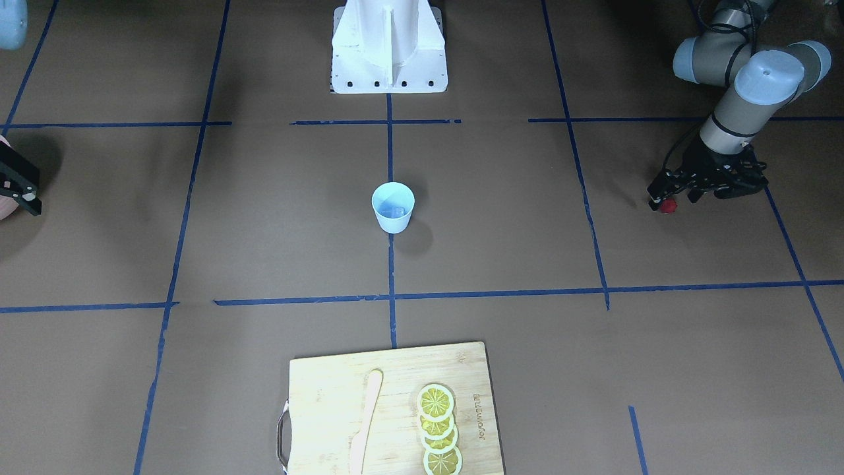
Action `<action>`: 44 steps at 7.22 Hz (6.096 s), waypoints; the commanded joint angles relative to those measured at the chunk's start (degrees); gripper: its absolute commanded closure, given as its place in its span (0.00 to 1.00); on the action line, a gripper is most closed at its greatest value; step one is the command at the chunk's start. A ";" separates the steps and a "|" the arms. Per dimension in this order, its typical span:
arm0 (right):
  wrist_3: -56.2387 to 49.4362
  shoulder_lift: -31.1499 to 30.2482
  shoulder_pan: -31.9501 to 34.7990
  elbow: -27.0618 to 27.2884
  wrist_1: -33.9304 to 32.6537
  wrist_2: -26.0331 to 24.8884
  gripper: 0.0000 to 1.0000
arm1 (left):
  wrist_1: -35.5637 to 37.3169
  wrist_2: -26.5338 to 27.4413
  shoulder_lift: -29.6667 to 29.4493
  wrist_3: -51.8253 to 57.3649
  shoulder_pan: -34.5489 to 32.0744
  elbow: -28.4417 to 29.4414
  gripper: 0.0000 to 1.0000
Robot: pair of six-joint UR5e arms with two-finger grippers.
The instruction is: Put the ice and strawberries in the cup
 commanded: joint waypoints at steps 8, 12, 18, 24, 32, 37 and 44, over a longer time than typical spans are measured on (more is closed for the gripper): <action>-0.36 -2.33 0.33 1.08 0.14 0.31 0.00 | 10.46 -1.55 2.11 -1.59 -0.64 -12.94 0.96; -10.60 -8.99 6.89 1.00 0.14 3.81 0.00 | 42.04 -1.82 -20.13 -8.66 2.76 -22.68 0.96; -13.89 -20.26 14.65 -10.24 22.10 8.64 0.00 | 47.02 -1.29 -48.05 -24.61 14.38 -6.53 0.96; -13.80 -20.79 14.74 -10.34 22.11 8.66 0.00 | 41.57 1.26 -54.75 -25.67 16.06 5.27 0.96; -13.98 -20.96 14.74 -10.25 22.29 8.57 0.00 | 41.66 2.05 -54.84 -26.11 14.92 5.62 0.46; -14.07 -20.79 14.74 -10.43 22.20 8.48 0.00 | 41.75 1.96 -54.93 -25.67 13.35 5.71 0.30; -16.18 -22.80 22.12 -17.55 22.37 14.72 0.00 | 54.54 -5.78 -42.04 5.81 -3.86 -5.95 0.00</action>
